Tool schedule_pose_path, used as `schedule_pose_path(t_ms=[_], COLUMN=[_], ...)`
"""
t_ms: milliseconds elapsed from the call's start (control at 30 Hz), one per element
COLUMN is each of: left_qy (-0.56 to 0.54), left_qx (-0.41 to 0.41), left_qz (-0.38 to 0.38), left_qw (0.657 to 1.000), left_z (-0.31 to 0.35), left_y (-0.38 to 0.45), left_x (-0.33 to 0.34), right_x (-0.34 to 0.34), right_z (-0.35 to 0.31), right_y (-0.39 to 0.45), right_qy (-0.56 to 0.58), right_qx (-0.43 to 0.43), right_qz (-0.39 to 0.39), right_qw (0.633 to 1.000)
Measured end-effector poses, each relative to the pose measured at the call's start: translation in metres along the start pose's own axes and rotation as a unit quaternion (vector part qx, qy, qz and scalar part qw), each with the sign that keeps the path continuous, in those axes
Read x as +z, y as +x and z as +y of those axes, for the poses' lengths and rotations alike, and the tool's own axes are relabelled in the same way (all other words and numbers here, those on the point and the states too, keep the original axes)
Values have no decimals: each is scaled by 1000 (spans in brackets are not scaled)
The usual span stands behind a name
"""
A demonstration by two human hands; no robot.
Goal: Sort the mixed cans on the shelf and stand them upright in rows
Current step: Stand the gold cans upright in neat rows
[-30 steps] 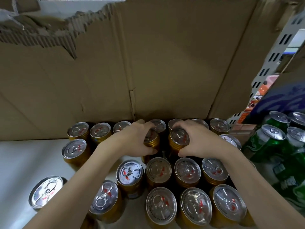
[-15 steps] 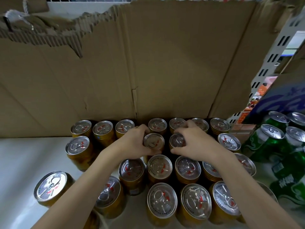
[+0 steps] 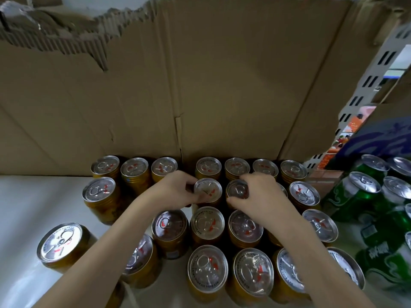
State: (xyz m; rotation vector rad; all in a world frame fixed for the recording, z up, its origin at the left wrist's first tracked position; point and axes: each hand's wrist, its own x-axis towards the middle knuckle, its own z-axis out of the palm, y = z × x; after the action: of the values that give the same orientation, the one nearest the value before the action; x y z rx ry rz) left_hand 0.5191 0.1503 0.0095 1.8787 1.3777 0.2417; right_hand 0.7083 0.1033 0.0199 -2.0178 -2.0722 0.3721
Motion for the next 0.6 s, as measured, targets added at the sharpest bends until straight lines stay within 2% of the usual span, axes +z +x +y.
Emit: schedule_pose_path(t_ms=[233, 400, 600], left_qy=[32, 40, 180], left_qx=[-2, -23, -25], left_qz=[-32, -21, 65], left_qw=[999, 999, 981], left_z=[3, 8, 4], left_y=[0, -9, -26], left_x=[4, 18, 18], right_x=[2, 6, 10], right_z=[6, 6, -14], right_y=[3, -1, -13], right_qy=[-10, -26, -1], right_qx=[-18, -40, -75], right_qz=[-4, 7, 37], right_qw=[1000, 999, 997])
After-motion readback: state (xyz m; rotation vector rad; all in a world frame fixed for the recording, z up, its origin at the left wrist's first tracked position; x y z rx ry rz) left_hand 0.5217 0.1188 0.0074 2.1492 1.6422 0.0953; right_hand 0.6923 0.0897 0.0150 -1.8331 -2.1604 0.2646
